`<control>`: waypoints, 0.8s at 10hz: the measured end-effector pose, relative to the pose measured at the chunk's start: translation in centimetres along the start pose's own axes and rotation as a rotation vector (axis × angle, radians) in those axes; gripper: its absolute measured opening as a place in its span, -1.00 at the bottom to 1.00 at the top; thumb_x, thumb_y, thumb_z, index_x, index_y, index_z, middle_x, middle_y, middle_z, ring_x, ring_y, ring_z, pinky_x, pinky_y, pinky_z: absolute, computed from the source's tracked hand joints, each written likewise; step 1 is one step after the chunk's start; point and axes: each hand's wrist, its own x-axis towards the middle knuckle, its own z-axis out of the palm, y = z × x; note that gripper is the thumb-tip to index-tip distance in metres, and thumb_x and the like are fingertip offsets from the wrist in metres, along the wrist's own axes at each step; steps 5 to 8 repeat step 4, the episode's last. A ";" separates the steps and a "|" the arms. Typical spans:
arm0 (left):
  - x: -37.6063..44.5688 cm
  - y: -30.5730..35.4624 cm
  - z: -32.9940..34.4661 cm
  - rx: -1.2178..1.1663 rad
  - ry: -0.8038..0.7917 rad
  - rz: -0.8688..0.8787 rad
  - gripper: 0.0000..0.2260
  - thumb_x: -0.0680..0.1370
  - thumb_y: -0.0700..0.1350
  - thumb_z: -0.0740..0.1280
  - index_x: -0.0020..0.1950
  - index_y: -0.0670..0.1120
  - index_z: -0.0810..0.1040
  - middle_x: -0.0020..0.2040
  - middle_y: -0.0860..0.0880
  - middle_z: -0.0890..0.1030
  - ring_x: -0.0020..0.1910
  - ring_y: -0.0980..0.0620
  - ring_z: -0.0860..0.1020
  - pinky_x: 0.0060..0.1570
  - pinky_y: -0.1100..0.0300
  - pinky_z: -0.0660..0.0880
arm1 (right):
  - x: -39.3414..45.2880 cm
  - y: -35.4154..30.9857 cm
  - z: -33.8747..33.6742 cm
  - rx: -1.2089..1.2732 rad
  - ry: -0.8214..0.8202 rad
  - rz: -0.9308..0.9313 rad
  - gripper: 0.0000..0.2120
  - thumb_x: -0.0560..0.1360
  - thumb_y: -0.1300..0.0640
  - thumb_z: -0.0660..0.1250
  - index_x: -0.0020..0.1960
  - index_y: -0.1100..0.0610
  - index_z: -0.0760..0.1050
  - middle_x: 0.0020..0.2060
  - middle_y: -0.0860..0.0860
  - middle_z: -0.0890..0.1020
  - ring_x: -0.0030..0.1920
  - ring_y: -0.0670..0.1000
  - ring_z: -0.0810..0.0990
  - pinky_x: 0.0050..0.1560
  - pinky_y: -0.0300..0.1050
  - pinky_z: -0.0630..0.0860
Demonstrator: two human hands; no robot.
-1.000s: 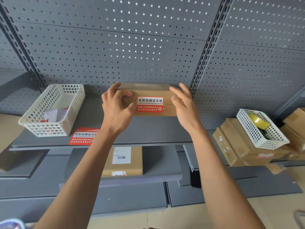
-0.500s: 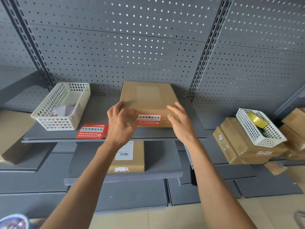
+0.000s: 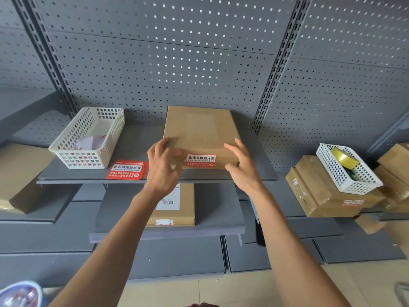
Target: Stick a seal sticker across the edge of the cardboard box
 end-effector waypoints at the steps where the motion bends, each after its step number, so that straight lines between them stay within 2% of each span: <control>1: 0.2 0.0 0.0 0.015 -0.010 0.007 -0.75 0.47 -0.28 0.40 0.12 -0.07 0.56 0.50 -0.10 0.30 0.47 -0.19 0.17 0.40 -0.10 0.25 | 0.1 0.3 0.0 -0.003 -0.014 -0.010 -0.35 0.46 0.38 0.22 0.46 -0.10 0.39 0.62 -0.12 0.06 0.62 -0.08 -0.04 0.55 0.16 0.16; 2: 0.5 0.2 -0.4 0.029 -0.002 -0.003 -0.89 0.55 -0.15 0.41 0.07 -0.06 0.59 0.49 -0.09 0.32 0.47 -0.18 0.18 0.38 -0.11 0.26 | -0.1 0.2 -0.5 -0.026 -0.059 -0.012 -0.36 0.49 0.34 0.26 0.49 -0.11 0.35 0.62 -0.15 0.02 0.62 -0.08 -0.07 0.58 0.13 0.06; 3: 0.9 0.0 -0.8 0.071 -0.012 -0.005 -0.86 0.57 0.00 0.39 0.04 -0.04 0.61 0.46 -0.07 0.35 0.44 -0.16 0.20 0.35 -0.12 0.30 | 0.0 -0.1 -1.2 -0.038 -0.121 0.004 -0.39 0.54 0.26 0.29 0.51 -0.13 0.32 0.63 -0.16 0.00 0.62 -0.08 -0.13 0.60 0.13 -0.04; 4: 1.9 1.0 -1.8 0.067 -0.042 -0.096 -0.74 0.53 0.23 0.31 -0.04 0.07 0.61 0.38 0.00 0.41 0.39 -0.10 0.24 0.32 -0.08 0.31 | -0.7 -1.5 -3.2 -0.060 -0.088 0.006 -0.52 0.58 0.21 0.29 0.46 -0.10 0.42 0.61 -0.12 0.13 0.62 -0.10 -0.04 0.57 -0.06 -0.06; 8: 1.9 1.0 -1.8 0.067 -0.042 -0.096 -0.74 0.53 0.23 0.31 -0.04 0.07 0.61 0.38 0.00 0.41 0.39 -0.10 0.24 0.32 -0.08 0.31 | -0.7 -1.5 -3.2 -0.060 -0.088 0.006 -0.52 0.58 0.21 0.29 0.46 -0.10 0.42 0.61 -0.12 0.13 0.62 -0.10 -0.04 0.57 -0.06 -0.06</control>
